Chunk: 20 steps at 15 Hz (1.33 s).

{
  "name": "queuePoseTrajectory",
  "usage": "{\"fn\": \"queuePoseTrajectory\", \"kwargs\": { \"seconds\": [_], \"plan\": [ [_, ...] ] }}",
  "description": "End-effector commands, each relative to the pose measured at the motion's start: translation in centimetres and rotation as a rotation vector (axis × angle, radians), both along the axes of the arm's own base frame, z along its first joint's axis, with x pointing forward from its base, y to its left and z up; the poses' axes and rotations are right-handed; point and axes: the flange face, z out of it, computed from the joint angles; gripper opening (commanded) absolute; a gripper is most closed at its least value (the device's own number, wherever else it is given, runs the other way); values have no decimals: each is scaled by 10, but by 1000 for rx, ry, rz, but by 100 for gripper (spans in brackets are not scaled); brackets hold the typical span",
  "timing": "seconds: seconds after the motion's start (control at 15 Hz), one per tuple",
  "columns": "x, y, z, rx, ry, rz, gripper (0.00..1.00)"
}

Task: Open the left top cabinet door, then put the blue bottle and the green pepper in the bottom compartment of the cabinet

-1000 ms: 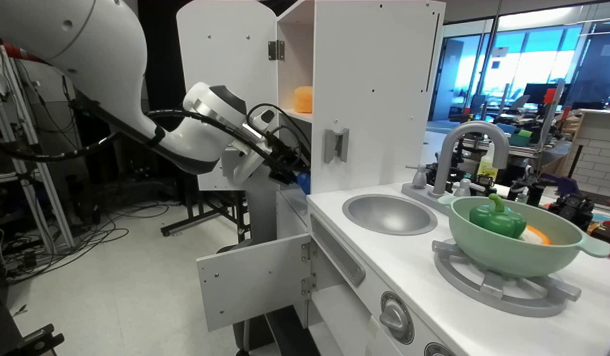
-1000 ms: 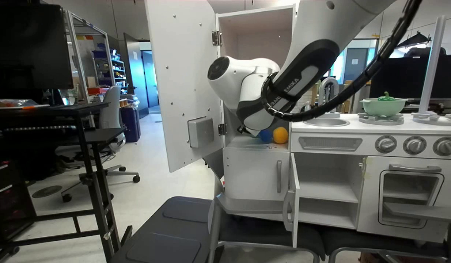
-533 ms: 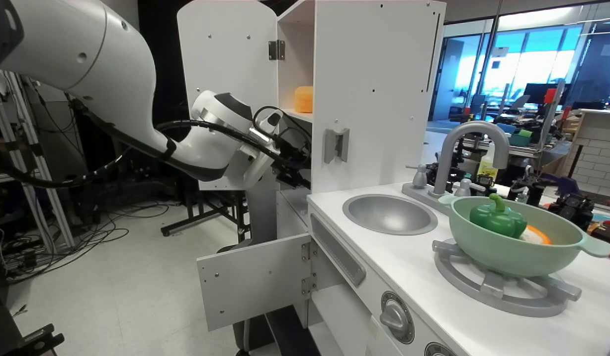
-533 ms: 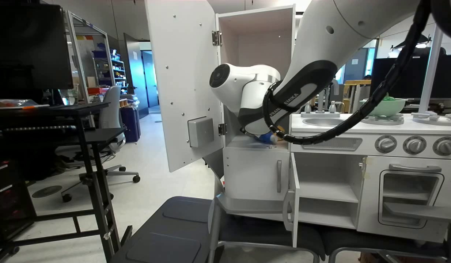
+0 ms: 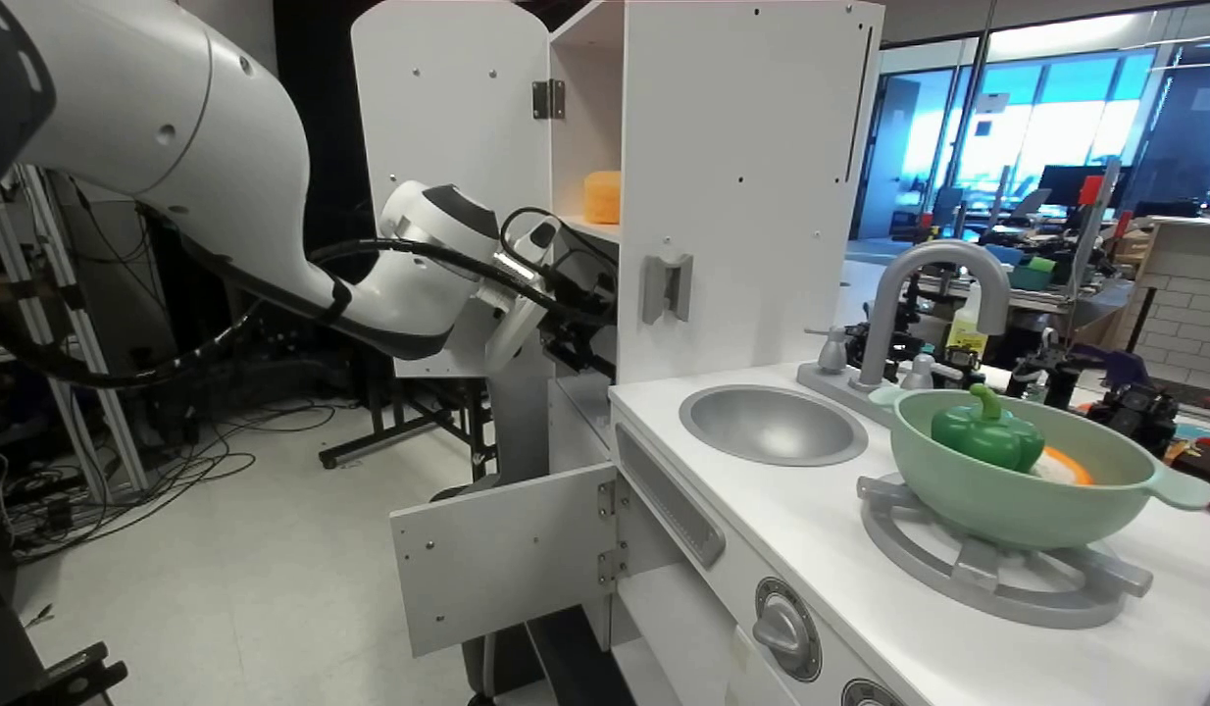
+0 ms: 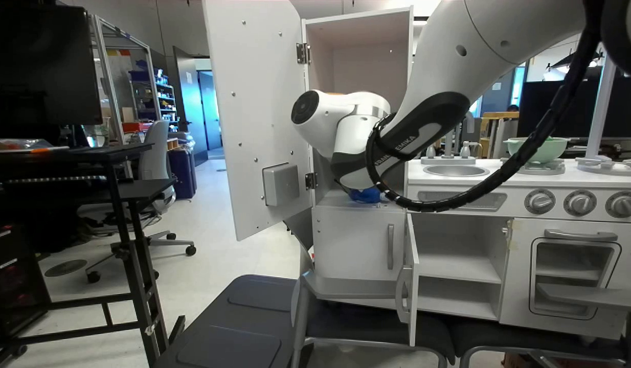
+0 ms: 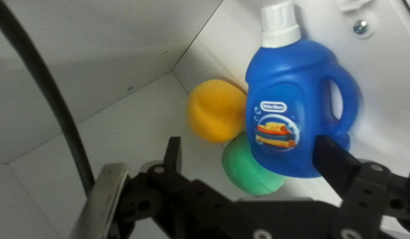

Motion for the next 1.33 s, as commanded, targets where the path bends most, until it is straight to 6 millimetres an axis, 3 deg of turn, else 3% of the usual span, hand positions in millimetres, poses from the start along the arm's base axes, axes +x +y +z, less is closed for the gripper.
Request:
{"fn": "queuePoseTrajectory", "kwargs": {
  "seconds": [0.0, 0.4, 0.67, 1.0, 1.27],
  "plan": [
    [0, 21, 17, 6, -4, 33, 100],
    [-15, 79, 42, 64, 68, 119, 100],
    [-30, 107, 95, 144, 241, 210, 100],
    [-59, 97, 151, 187, 464, 211, 100],
    [-92, 75, 184, 236, 632, 177, 100]
  ]
}}
